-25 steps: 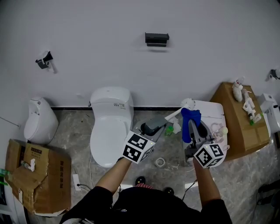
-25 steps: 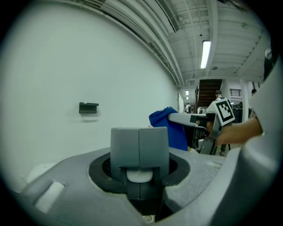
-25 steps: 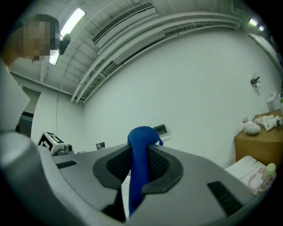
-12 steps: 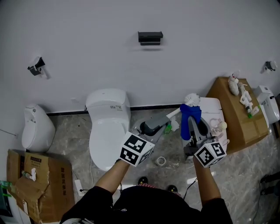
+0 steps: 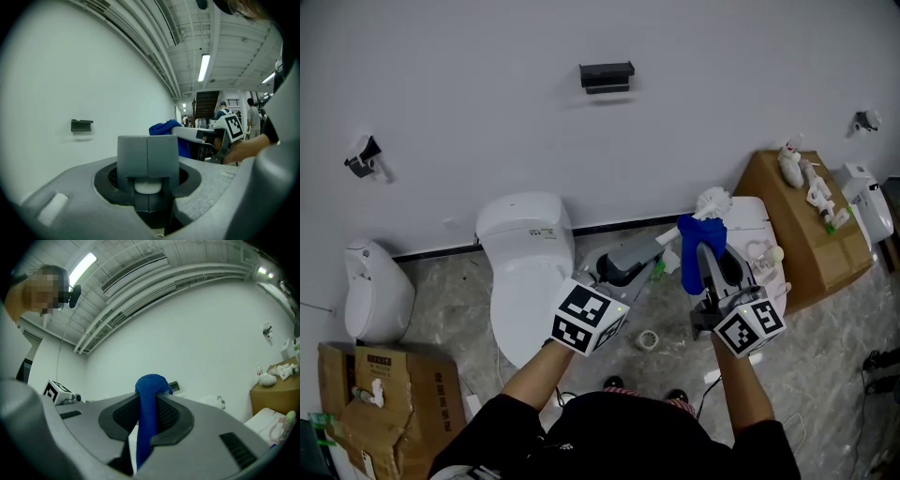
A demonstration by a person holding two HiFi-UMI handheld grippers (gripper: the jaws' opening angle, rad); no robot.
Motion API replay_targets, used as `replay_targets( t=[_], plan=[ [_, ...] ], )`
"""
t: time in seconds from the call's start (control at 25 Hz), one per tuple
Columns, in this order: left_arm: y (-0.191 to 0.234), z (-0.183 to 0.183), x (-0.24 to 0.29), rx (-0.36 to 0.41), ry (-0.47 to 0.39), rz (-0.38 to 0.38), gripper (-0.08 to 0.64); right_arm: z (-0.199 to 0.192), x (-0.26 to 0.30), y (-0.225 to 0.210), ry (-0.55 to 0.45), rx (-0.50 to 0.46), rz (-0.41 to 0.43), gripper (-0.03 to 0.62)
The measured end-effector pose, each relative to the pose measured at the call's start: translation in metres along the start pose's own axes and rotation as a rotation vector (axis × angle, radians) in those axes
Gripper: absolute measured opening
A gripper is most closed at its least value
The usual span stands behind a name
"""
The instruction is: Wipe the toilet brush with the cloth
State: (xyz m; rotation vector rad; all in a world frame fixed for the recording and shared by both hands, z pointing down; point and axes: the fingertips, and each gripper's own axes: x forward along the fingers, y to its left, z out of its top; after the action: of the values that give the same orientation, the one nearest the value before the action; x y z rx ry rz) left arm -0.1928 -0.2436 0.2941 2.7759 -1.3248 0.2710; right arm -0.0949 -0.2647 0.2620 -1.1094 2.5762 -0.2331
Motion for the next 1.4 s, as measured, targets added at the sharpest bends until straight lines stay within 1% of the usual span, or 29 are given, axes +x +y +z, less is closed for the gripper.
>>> replay_targets(
  t=[0.4,0.6,0.76,0.92,1.08,1.16,1.32,1.4],
  plan=[
    [-0.016,0.021,-0.004,0.035,-0.05,-0.084,0.16,0.009,-0.001,0.025,-0.02,-0.01,0.031,0.064],
    [-0.022,0.027,-0.006,0.04,-0.064,-0.102,0.16,0.015,-0.006,0.035,-0.027,-0.002,0.068,0.064],
    [-0.032,0.038,-0.006,0.049,-0.087,-0.124,0.16,0.022,-0.009,0.045,-0.03,-0.034,0.102,0.064],
    [-0.037,0.044,-0.01,0.062,-0.097,-0.142,0.16,0.023,-0.01,0.051,-0.03,-0.075,0.109,0.064],
    [-0.04,0.047,-0.016,0.068,-0.109,-0.163,0.16,0.021,-0.01,0.057,-0.038,-0.084,0.117,0.064],
    [-0.043,0.049,-0.019,0.084,-0.114,-0.163,0.16,0.022,-0.011,0.059,-0.048,-0.087,0.129,0.064],
    [-0.045,0.06,-0.023,0.16,-0.134,-0.136,0.16,0.029,-0.01,0.063,-0.089,-0.088,0.162,0.064],
    [-0.041,0.063,-0.033,0.163,-0.147,-0.138,0.16,0.031,-0.006,0.073,-0.104,-0.104,0.171,0.064]
  ],
)
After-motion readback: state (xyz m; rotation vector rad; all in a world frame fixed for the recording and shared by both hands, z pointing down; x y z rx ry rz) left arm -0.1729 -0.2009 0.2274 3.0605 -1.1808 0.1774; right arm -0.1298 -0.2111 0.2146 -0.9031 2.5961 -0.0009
